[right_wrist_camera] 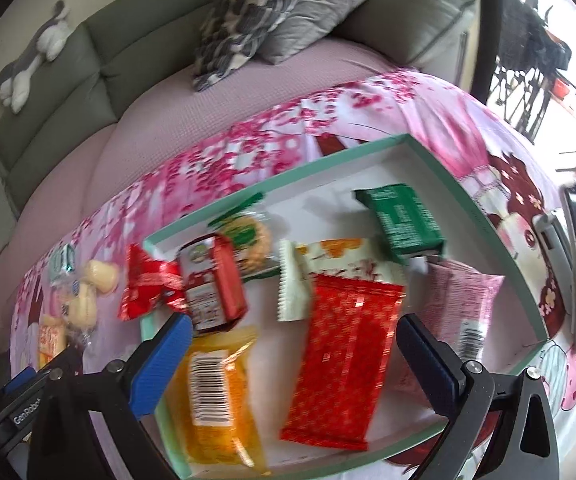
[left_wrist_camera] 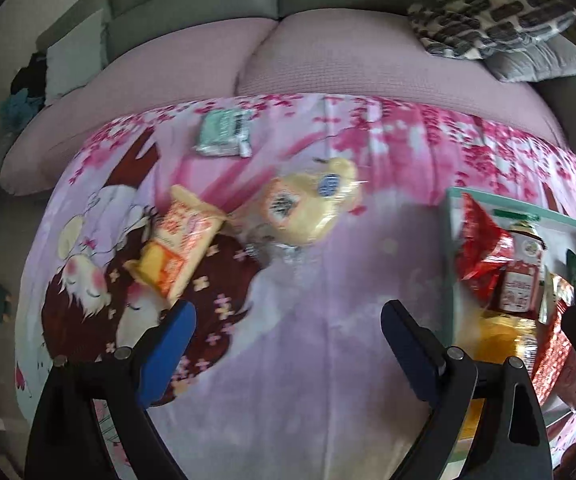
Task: Organize snacks
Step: 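Withdraw both open tools from the tray back over the snack heap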
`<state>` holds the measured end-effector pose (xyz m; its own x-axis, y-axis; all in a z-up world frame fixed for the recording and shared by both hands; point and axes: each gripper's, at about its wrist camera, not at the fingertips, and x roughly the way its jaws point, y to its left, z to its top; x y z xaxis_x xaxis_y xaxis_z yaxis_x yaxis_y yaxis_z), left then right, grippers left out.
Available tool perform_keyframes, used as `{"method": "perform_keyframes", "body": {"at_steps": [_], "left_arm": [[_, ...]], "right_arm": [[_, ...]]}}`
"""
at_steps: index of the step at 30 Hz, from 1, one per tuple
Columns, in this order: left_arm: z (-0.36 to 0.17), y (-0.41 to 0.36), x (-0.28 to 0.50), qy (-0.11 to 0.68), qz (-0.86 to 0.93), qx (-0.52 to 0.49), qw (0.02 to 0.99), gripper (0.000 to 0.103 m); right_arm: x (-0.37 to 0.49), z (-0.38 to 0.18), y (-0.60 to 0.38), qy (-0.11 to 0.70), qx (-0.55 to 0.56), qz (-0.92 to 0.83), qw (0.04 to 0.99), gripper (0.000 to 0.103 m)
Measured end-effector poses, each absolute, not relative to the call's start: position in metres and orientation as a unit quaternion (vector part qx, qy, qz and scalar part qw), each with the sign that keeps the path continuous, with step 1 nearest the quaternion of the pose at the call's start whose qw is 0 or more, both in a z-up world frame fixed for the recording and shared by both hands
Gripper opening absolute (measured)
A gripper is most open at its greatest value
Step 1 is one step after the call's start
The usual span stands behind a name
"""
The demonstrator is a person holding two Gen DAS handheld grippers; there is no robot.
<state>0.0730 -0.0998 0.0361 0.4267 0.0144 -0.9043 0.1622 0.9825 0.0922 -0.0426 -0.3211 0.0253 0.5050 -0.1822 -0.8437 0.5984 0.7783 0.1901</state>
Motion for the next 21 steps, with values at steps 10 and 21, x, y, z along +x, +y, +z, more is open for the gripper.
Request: {"method": "perform_keyframes", "body": {"at_steps": [10,21], "left_arm": [[0.041,-0.041,0.078,0.524,0.023,0.062,0.849,0.094],[0.037,0.014,0.083,0.528,0.067,0.033,0.846,0.094]], "right_arm": [[-0.018,0.04,-0.262,0.434,0.192,-0.178,0.862,0.103],[0.011,0.038,-0.179,0.453,0.144,-0.096,0.874,0.103]]}}
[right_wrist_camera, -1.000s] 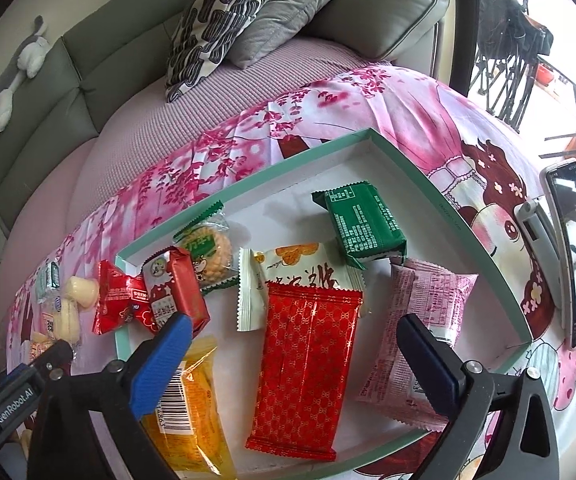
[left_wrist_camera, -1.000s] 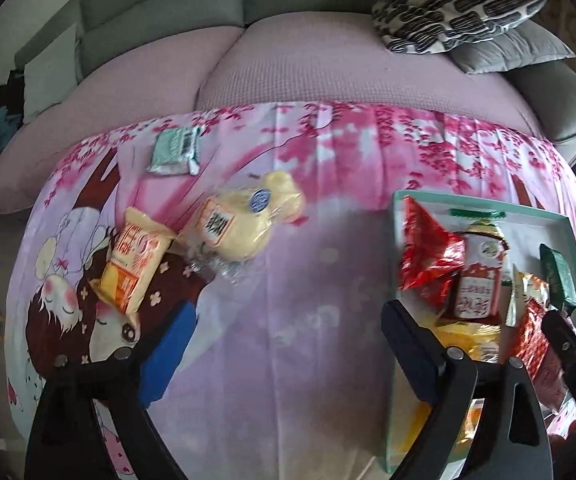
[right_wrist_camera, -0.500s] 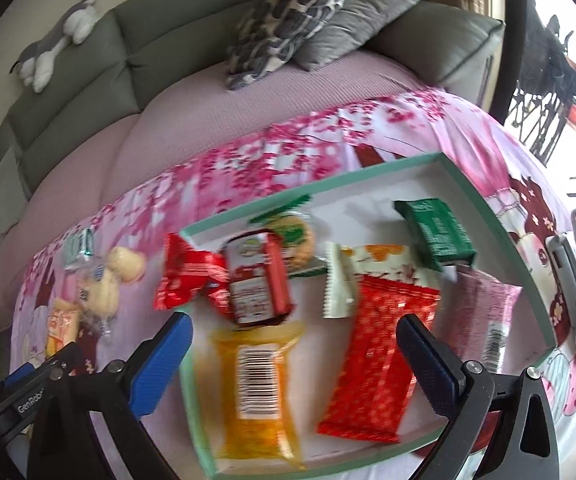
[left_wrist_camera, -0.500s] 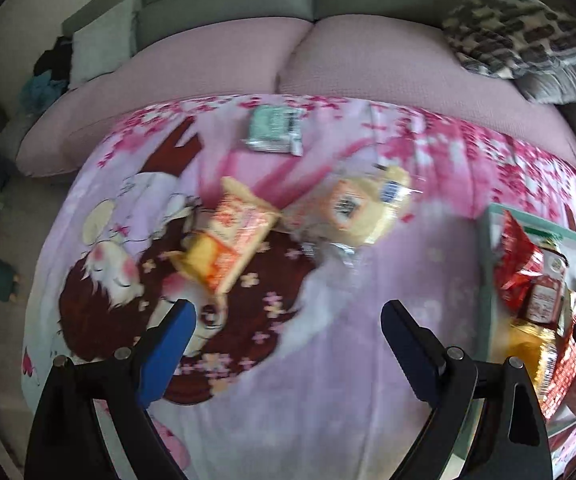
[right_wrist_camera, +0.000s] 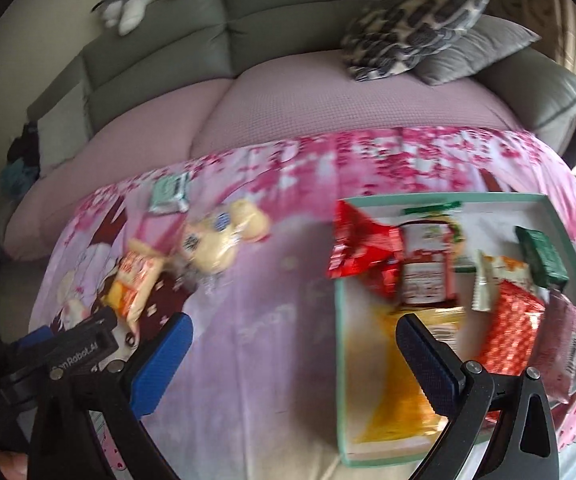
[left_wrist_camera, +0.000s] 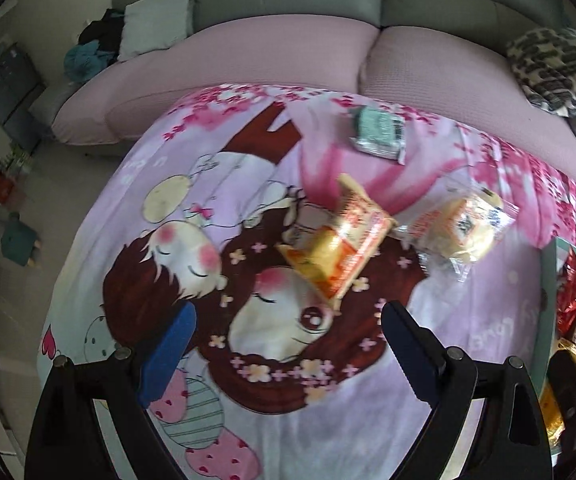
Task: Organize snacks
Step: 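Withdraw both open tools from the tray back over the snack heap, then grasp the yellow roll packet with the left tool while the right tool grasps the wrapped bun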
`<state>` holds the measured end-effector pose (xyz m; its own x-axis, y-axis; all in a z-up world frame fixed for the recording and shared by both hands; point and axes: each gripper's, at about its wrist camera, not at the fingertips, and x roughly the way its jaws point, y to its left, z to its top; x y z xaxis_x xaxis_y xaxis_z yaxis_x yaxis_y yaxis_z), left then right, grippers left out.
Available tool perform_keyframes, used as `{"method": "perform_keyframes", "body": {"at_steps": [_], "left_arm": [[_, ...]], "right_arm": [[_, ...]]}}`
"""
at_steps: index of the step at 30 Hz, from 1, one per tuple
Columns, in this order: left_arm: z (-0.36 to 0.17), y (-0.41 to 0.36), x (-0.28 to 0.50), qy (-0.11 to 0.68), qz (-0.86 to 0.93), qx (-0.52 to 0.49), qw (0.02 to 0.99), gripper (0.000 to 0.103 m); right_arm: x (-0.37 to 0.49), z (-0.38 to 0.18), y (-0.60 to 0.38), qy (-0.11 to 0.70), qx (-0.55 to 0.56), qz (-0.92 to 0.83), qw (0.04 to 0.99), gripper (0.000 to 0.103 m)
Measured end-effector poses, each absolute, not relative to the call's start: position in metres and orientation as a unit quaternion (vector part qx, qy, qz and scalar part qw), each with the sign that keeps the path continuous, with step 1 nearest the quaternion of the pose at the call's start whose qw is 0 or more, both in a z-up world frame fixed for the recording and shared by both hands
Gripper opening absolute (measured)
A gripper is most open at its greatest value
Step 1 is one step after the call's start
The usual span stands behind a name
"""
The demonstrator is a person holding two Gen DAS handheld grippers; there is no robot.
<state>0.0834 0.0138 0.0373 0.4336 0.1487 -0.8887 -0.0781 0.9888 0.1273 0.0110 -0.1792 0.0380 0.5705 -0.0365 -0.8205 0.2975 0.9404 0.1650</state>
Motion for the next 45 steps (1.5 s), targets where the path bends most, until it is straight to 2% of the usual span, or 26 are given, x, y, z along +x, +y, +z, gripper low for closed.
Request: {"method": "perform_keyframes", "body": {"at_steps": [12,23,31,45], "left_arm": [[0.02,0.057,0.09,0.545,0.095,0.003,0.833,0.094],[-0.009,0.066,0.11,0.58,0.069,-0.025,0.811,0.094],[0.004,0.049,0.132,0.553,0.016,-0.019,0.832,0.094],[-0.011,0.019,0.167,0.551,-0.029,0.006,0.834,0.094]], "right_arm": [[0.035,0.003,-0.136,0.505,0.131,-0.058,0.851,0.102],[0.044,-0.022,-0.137,0.523,0.139,-0.062,0.838,0.094],[0.05,-0.013,-0.155,0.498,0.191,-0.052,0.845,0.092],[0.101,0.01,-0.186,0.482,0.239,-0.083,0.839,0.091]]}}
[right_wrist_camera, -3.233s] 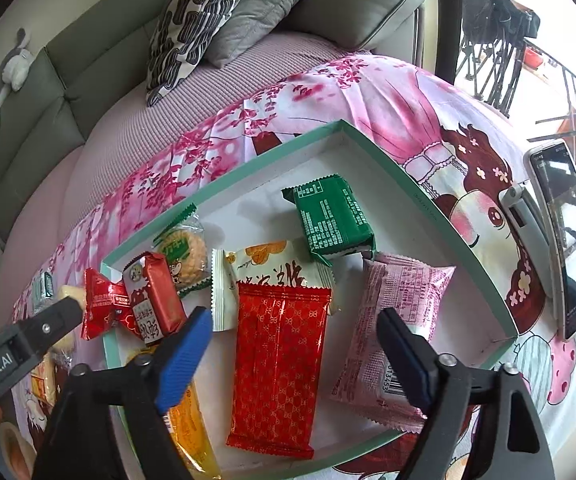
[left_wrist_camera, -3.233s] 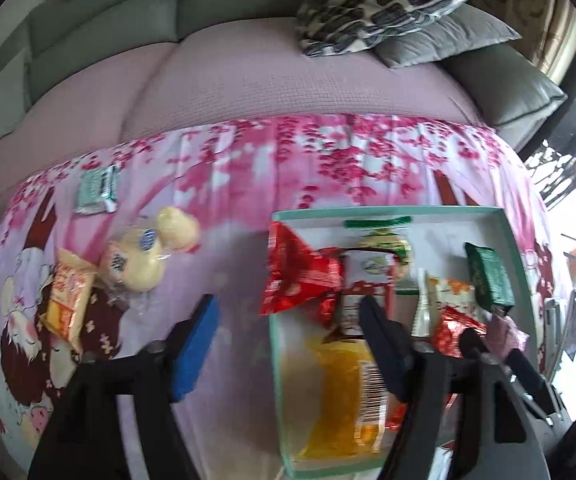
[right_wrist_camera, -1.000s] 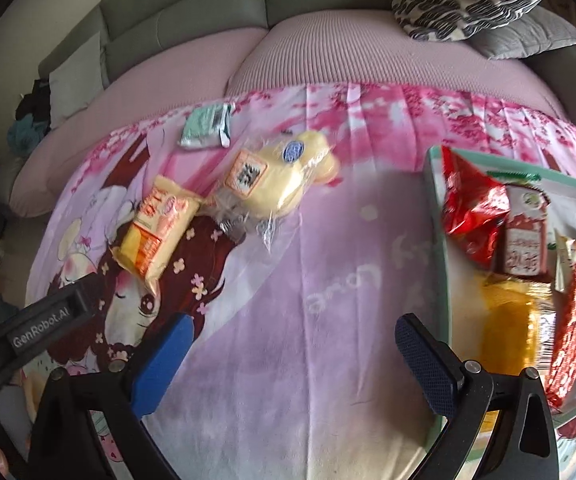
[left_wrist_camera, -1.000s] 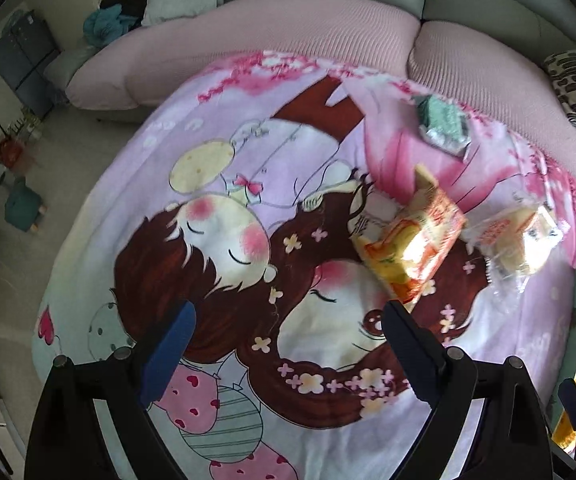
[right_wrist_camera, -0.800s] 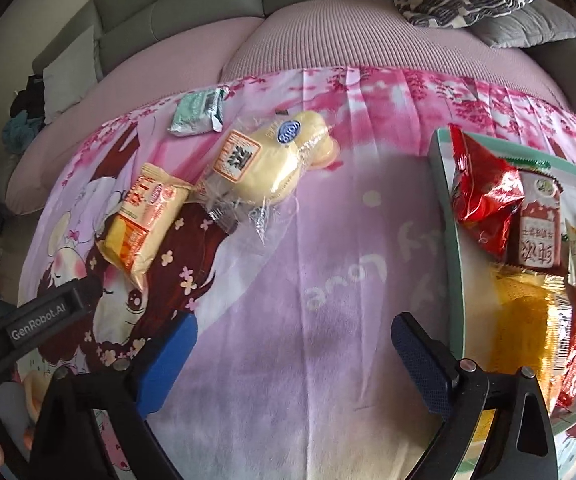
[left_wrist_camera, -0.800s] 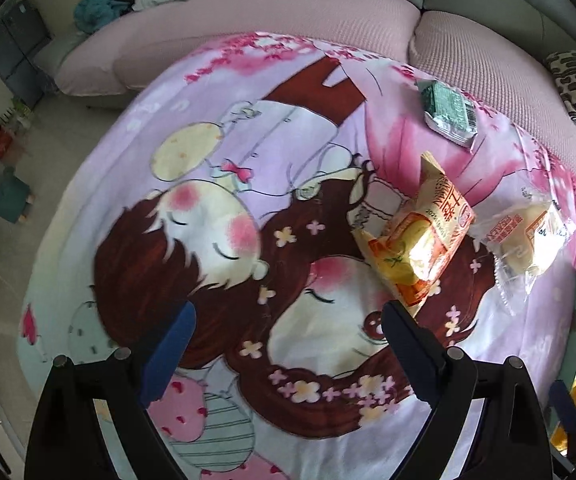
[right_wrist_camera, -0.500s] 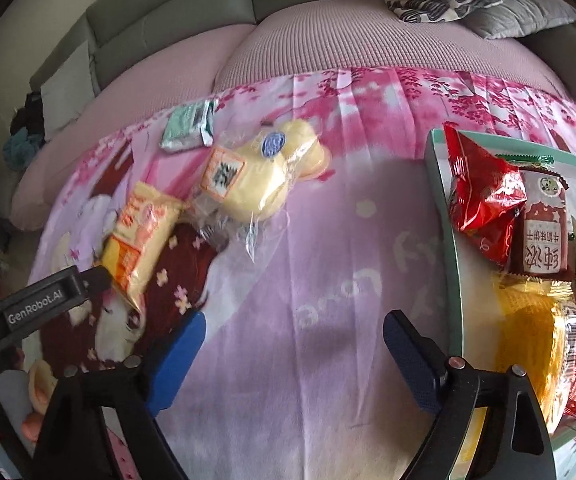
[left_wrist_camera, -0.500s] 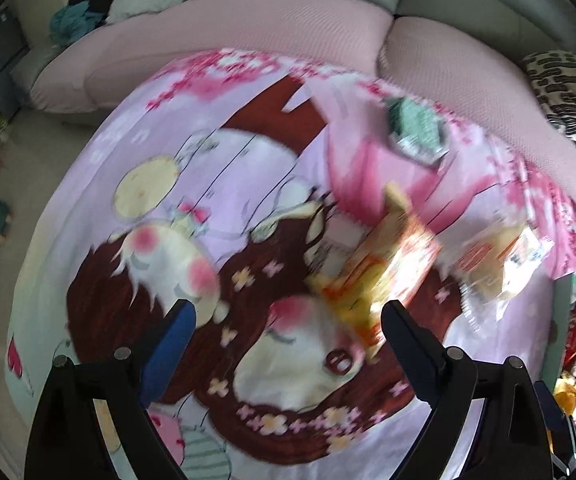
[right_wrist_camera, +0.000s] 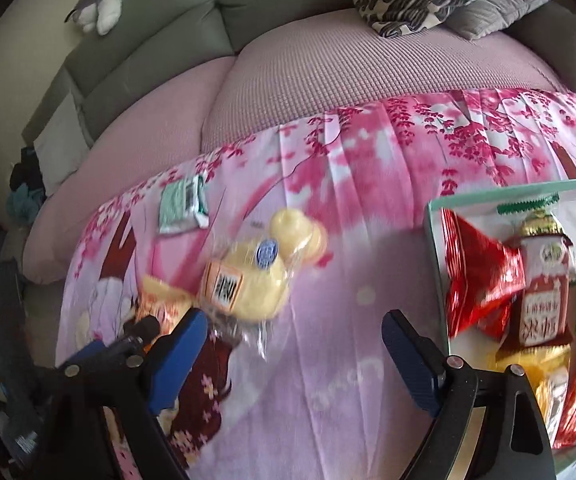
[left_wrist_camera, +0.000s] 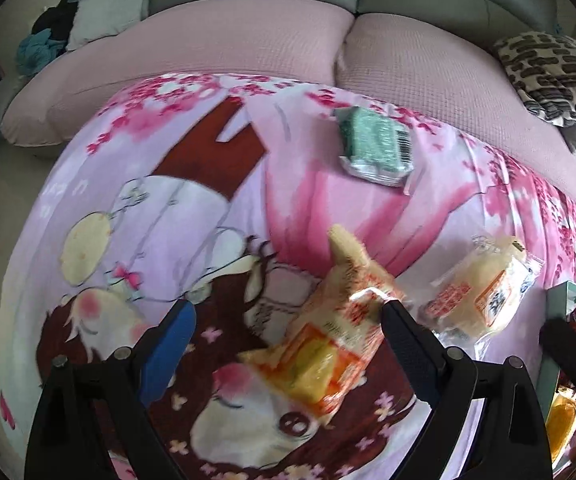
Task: Organize snacks
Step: 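Grasp the yellow roll packet with the left tool while the right tool grasps the wrapped bun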
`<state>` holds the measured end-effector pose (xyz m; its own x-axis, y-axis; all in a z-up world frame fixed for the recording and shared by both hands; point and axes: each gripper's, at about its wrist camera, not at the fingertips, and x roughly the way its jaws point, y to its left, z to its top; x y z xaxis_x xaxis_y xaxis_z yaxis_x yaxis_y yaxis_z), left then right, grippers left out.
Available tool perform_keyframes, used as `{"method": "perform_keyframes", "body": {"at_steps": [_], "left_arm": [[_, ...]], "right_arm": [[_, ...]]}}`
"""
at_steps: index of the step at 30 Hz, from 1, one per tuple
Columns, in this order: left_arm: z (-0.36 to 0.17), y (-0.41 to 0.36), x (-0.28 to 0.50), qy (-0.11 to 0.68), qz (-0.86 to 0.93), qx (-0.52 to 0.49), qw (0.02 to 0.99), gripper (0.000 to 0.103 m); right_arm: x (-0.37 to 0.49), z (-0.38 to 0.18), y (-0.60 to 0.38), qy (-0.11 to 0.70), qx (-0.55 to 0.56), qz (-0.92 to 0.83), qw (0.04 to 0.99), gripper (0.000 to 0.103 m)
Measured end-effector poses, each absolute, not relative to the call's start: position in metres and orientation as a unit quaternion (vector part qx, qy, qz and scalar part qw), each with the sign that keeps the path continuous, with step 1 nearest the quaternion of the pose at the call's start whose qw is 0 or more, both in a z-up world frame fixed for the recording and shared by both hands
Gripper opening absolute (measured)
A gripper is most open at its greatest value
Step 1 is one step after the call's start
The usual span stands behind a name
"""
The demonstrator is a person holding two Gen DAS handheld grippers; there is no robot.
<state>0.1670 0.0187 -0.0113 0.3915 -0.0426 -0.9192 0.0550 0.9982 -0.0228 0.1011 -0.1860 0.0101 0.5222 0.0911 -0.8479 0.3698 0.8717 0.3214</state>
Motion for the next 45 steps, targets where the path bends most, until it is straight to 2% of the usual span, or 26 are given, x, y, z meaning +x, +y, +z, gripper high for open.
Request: {"method": "perform_keyframes", "body": {"at_steps": [16,18,22,27,33,38,41,45], "left_arm": [[-0.04,0.015,0.176,0.576,-0.031,0.023,0.816,0.093],[-0.04,0.02,0.177,0.575,-0.027,0.017,0.818,0.084],[-0.041,0.025,0.18,0.574,-0.028,0.01,0.819,0.081],[-0.038,0.034,0.184,0.571,-0.021,0.005,0.82,0.067],[-0.035,0.042,0.187,0.573,-0.011,0.003,0.819,0.052],[-0.03,0.045,0.182,0.575,-0.002,0.008,0.818,0.046],[-0.031,0.046,0.181,0.579,0.001,0.012,0.815,0.043],[-0.03,0.045,0.176,0.584,0.007,0.012,0.812,0.042]], "right_arm": [[0.142,0.001,-0.187,0.513,0.27,-0.08,0.811,0.091],[0.146,-0.002,-0.184,0.519,0.272,-0.079,0.806,0.091],[0.153,-0.01,-0.178,0.532,0.27,-0.079,0.798,0.091],[0.162,-0.019,-0.171,0.545,0.269,-0.084,0.79,0.09],[0.172,-0.027,-0.161,0.559,0.257,-0.089,0.784,0.079],[0.171,-0.031,-0.155,0.56,0.253,-0.078,0.785,0.061],[0.165,-0.029,-0.152,0.559,0.243,-0.073,0.79,0.055],[0.149,-0.027,-0.151,0.556,0.236,-0.067,0.794,0.054]]}}
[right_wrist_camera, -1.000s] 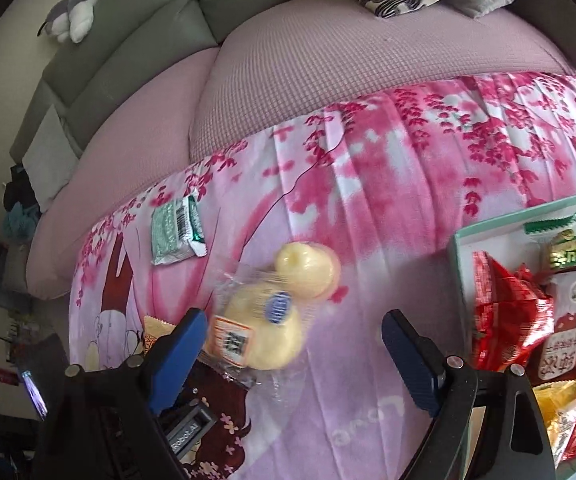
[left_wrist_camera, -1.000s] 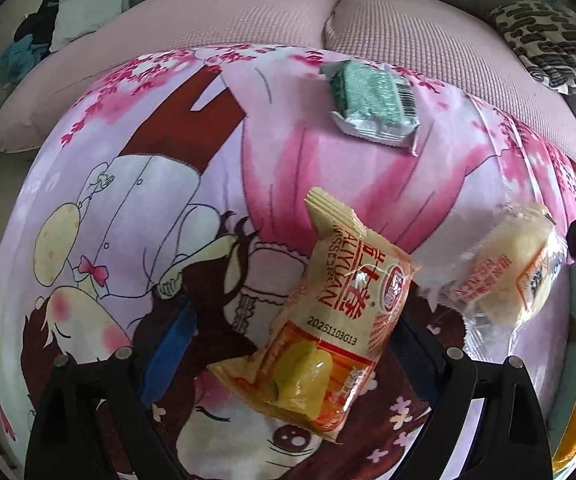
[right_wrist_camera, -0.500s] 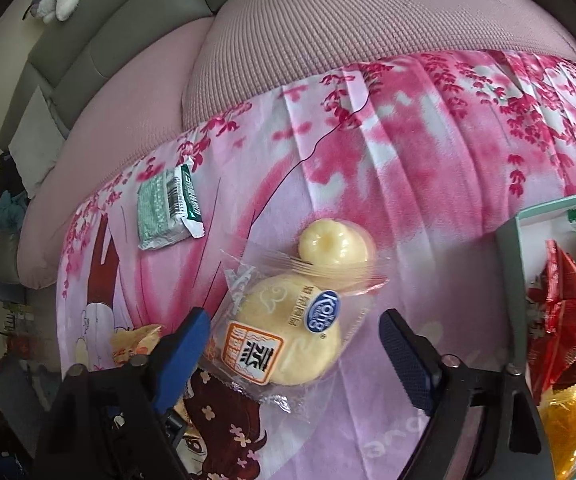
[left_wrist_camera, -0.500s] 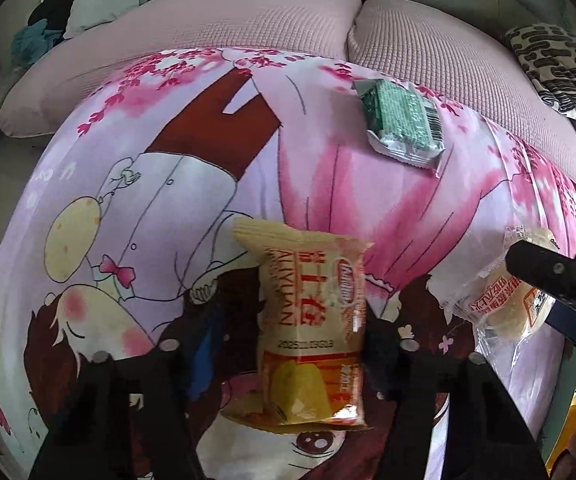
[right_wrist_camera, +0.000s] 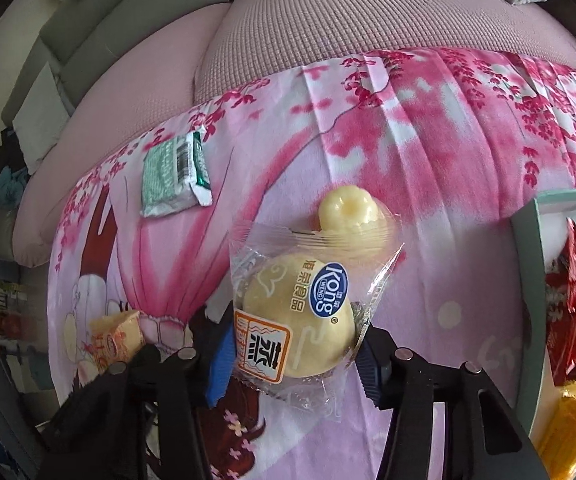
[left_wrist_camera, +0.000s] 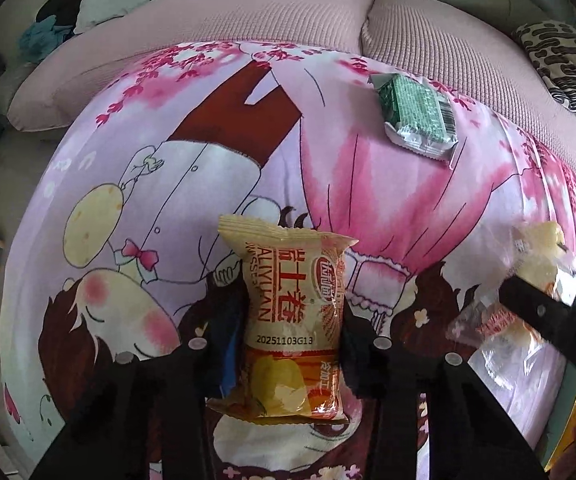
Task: Organize snacks
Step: 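Grasp the yellow roll packet with the left tool while the right tool grasps the wrapped bun, then carry the yellow roll packet and wrapped bun over the tray with both tools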
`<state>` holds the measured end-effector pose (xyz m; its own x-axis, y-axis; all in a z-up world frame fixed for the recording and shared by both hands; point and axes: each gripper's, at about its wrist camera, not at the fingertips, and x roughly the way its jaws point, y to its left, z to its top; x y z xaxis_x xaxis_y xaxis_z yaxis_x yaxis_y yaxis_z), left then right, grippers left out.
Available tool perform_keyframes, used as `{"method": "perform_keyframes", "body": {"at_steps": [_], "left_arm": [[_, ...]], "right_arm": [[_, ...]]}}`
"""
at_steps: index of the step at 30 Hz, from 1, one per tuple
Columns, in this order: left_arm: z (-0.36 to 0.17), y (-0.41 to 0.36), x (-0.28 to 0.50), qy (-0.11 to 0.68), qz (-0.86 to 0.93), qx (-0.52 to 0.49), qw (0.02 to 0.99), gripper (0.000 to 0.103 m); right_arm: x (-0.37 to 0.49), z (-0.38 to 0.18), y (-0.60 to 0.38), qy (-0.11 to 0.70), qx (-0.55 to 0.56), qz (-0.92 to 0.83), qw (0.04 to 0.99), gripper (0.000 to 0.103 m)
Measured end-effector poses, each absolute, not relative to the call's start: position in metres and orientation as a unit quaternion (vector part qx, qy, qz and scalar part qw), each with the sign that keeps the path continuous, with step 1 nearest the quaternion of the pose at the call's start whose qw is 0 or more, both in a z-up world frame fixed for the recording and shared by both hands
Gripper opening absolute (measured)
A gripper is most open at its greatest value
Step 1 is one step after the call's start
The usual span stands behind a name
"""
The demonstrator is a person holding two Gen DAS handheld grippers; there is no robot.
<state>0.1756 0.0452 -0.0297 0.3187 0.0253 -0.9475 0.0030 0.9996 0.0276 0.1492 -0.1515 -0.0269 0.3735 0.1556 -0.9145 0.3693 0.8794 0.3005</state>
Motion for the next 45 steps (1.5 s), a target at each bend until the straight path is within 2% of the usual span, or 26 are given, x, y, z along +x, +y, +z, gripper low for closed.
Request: {"method": "perform_keyframes", "body": {"at_steps": [16,22,45], "left_arm": [[-0.026,0.048,0.129,0.601,0.007,-0.019,0.799,0.04],[-0.009,0.048,0.116,0.583,0.003,-0.024,0.812,0.04],[0.026,0.023,0.116,0.55,-0.016,-0.02,0.835,0.039]], "right_arm": [[0.071,-0.026,-0.143,0.544,0.215,-0.07,0.808,0.052],[0.048,-0.02,-0.145,0.531,0.22,-0.069,0.815,0.051],[0.023,0.019,-0.168,0.468,0.252,-0.044,0.846,0.05]]}}
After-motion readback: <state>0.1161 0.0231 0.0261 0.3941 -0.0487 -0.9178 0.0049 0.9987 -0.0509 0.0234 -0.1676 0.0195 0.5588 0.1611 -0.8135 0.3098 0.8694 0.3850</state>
